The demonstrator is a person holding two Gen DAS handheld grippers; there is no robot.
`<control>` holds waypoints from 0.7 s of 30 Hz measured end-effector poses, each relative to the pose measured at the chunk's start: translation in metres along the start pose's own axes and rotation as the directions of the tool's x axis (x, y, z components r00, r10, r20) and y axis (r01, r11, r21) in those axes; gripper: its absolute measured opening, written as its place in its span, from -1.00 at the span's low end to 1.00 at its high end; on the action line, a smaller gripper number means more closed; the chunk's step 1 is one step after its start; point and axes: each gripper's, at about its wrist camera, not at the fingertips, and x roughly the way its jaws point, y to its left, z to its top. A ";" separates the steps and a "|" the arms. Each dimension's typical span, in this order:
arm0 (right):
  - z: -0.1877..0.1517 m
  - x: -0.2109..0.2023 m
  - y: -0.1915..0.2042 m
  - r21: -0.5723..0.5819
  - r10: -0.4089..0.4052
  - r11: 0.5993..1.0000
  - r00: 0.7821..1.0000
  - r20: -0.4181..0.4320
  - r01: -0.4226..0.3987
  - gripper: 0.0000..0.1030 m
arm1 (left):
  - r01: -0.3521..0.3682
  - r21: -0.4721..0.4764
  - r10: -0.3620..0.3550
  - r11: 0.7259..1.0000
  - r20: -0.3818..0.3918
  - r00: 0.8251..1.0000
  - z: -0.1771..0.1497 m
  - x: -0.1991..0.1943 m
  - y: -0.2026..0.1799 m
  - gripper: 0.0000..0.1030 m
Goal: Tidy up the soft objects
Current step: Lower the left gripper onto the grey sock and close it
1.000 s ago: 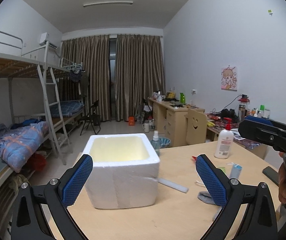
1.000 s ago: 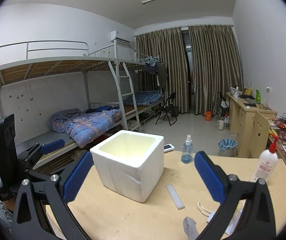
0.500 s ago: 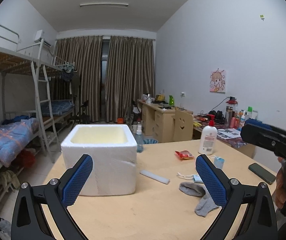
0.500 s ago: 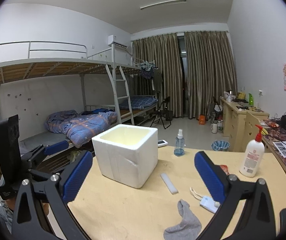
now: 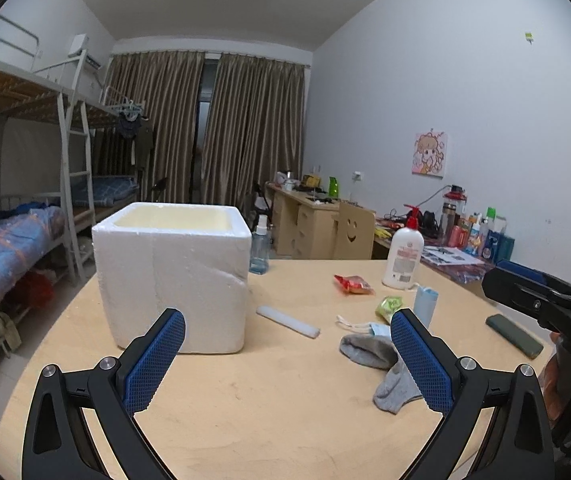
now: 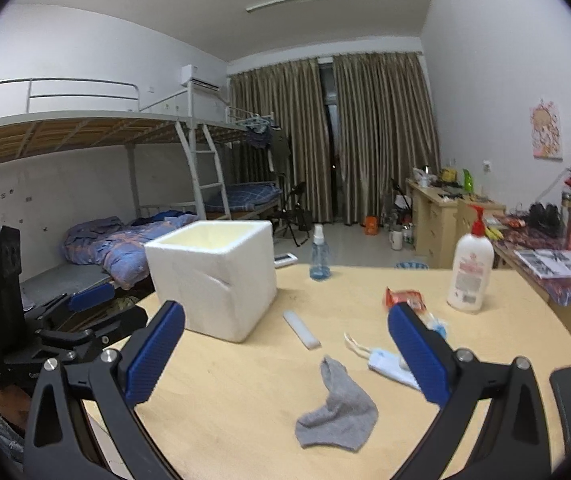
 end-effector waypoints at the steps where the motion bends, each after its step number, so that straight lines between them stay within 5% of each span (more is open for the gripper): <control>1: -0.003 0.001 -0.002 0.005 -0.002 1.000 1.000 -0.006 0.002 1.00 | -0.003 0.003 0.003 1.000 0.005 1.000 -0.003 0.001 -0.002 0.99; 21: -0.036 -0.007 -0.053 0.071 -0.160 0.984 0.984 -0.076 0.165 1.00 | 0.085 0.053 -0.078 0.995 -0.115 0.990 -0.041 0.047 -0.050 0.99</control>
